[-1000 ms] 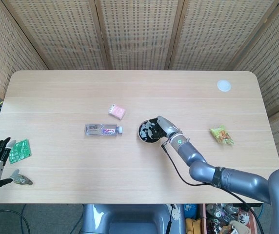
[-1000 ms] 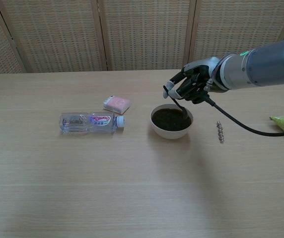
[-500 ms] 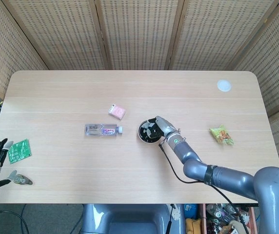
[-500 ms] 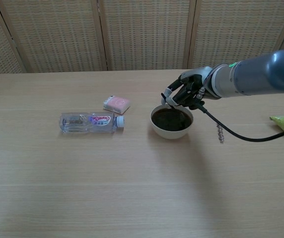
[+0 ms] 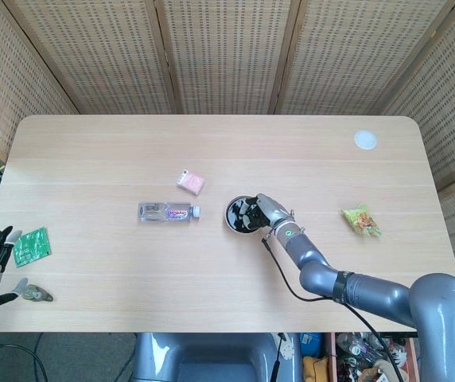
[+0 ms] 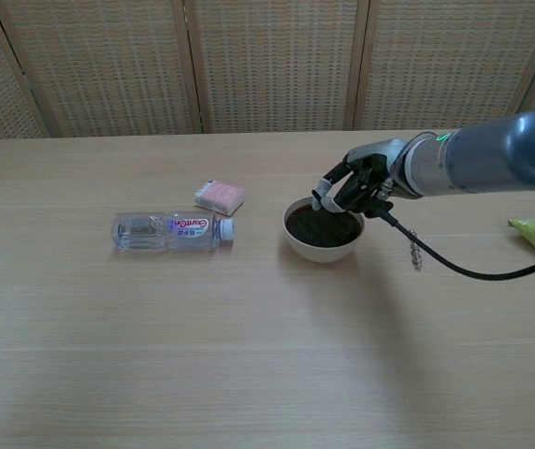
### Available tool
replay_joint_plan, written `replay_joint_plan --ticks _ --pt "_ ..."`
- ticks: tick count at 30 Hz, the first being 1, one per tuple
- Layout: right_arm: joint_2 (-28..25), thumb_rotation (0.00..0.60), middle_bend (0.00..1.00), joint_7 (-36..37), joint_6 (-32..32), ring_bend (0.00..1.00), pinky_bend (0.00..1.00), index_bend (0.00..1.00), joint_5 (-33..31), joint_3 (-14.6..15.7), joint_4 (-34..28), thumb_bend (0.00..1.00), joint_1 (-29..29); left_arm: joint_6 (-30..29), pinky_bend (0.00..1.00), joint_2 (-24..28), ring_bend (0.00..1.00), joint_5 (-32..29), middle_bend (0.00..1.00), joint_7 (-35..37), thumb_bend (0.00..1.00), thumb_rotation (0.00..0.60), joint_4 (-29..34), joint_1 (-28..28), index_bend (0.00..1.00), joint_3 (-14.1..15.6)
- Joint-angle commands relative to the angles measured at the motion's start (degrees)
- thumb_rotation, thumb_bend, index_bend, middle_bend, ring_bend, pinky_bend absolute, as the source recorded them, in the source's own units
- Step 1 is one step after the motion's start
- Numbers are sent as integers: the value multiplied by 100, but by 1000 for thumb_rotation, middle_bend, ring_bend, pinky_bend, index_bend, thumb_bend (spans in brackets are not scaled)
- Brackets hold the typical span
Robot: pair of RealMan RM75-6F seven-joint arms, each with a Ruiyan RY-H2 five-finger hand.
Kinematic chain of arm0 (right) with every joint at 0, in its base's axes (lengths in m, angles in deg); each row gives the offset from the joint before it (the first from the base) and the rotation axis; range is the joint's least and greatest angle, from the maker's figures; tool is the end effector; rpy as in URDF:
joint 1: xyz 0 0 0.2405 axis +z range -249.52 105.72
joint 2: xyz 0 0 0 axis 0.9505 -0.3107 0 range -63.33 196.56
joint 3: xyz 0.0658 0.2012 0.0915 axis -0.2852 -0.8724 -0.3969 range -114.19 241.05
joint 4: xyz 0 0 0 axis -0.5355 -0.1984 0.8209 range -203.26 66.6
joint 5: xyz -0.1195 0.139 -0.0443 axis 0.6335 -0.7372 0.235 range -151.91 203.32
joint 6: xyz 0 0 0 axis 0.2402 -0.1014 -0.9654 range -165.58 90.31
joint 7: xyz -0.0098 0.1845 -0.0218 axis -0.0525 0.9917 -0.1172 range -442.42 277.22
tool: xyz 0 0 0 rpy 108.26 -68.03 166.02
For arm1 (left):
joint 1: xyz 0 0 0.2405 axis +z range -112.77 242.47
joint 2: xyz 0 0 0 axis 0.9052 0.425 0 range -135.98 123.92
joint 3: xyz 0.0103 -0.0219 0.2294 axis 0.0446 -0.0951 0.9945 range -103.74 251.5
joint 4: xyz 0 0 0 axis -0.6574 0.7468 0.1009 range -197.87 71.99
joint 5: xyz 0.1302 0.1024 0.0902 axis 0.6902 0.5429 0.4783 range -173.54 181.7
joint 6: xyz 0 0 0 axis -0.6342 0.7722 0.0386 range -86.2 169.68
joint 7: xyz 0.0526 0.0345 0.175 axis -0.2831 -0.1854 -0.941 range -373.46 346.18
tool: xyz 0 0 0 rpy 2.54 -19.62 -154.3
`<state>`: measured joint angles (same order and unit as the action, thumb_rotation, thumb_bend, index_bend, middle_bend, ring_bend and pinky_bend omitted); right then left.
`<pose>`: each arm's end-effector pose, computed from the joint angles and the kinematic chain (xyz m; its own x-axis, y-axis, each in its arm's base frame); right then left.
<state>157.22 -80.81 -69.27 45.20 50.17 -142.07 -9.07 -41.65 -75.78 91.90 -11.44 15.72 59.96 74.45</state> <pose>-0.0977 -0.4141 -0.0555 -0.2216 -0.6073 0.7630 -0.9746 0.1640 -0.1525 -0.3163 0.2103 0.1434 0.4918 0.0816 0.8669 0.8706 -0.0335 -0.4908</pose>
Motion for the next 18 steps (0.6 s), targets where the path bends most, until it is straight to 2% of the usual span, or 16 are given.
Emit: replay_joint_plan --ticks 1,8,11,18 --pt "-42 600 932 19 -6 974 1000 506 62 -13 -43 402 -42 -6 0 5 0 5 0 -6 307 600 12 1 0 0" --pt "-125 600 924 51 -21 974 1000 456 133 -20 -119 313 -119 -18 0 17 0 16 0 -25 308 600 39 5 0 4" --pt "-165 600 921 77 -21 974 1000 450 168 -26 -141 304 -162 -19 0 22 0 20 0 -34 307 600 51 3 0 3" --pt "-562 600 918 253 -210 974 1000 448 486 -245 -509 303 -392 -31 0 52 0 6 0 -44 308 600 75 3 0 -14"
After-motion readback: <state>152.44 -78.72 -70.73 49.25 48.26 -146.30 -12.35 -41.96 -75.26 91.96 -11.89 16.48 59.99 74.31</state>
